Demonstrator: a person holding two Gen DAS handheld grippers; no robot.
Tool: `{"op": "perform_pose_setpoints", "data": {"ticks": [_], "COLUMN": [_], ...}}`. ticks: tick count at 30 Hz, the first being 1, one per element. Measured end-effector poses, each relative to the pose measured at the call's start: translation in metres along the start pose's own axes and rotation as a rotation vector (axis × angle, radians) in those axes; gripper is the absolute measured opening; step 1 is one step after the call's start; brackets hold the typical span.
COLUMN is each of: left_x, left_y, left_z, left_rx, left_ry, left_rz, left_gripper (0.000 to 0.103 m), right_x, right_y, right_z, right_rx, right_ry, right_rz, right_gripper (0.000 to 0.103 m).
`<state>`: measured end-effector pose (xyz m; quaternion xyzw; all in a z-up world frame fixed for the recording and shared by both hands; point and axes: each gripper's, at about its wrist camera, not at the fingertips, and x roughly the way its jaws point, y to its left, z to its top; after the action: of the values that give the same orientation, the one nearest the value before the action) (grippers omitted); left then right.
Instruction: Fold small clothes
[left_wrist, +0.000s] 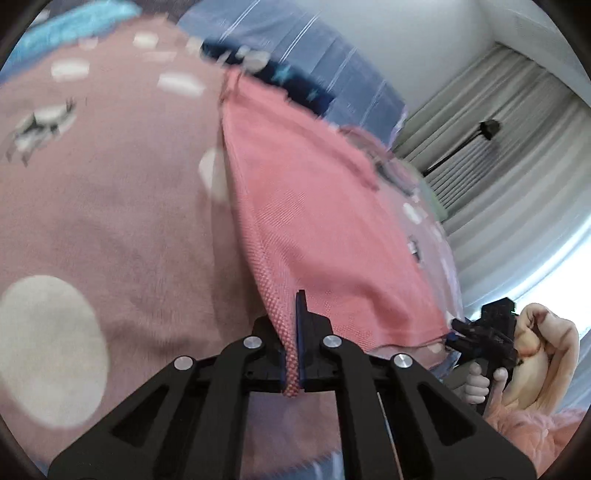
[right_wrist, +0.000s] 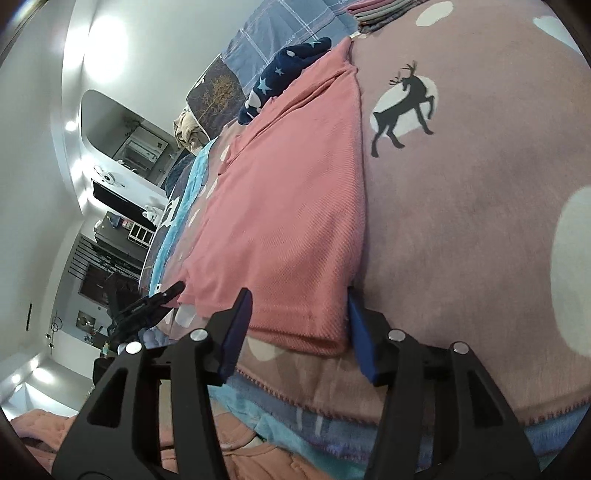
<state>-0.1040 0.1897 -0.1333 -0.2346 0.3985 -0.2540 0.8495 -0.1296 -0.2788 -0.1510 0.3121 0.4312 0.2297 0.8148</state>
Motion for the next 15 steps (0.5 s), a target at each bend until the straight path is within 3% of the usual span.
{"op": "perform_pose_setpoints", "data": {"ticks": [4,8,10,11,12,13,15], "left_x": [-0.022,-0.001,0.011,0.017,0.022,0.022,0.018], "left_y": [-0.006,0.004,0.007,0.010,0.013,0.015,0.013], "left_z": [0.007,0.005,-0.001,-0.004,-0.006,-0.008,-0.005], "left_rx": [0.056,0.028,0.012,0.001,-0.010,-0.017,-0.035], "left_ry": [-0.055,0.000,0.033,0.051,0.062,0.057,0.032], "left_rz": [0.016,0.019,0.008,0.005,0.005,0.001,-0.022], "left_gripper": [0.004,0.004,0.010,0.011,0.011,0.007,0.004], "right_x": [0.004,0.011,0.012,0.011,0.011,0.012,0.011], "right_y": [0.001,0.004,0.002,0.001,-0.001,-0.003,-0.011], "right_z": [0.001,0.006,0.006,0.005,0.005,0.004,0.004], "right_rx": [-0.030,-0.031,-0.022,-0.021,-0.016,-0.005,0.061], "right_ry": [0.001,-0.001,-0.004,-0.006,-0.004,0.004,0.001], "right_rz": [-0.024,-0.027,-0.019,-0.016,-0.015,-0.009,0.028], "right_gripper": [0.050,0.051,0.051,0.047,0.031,0.008,0.005]}}
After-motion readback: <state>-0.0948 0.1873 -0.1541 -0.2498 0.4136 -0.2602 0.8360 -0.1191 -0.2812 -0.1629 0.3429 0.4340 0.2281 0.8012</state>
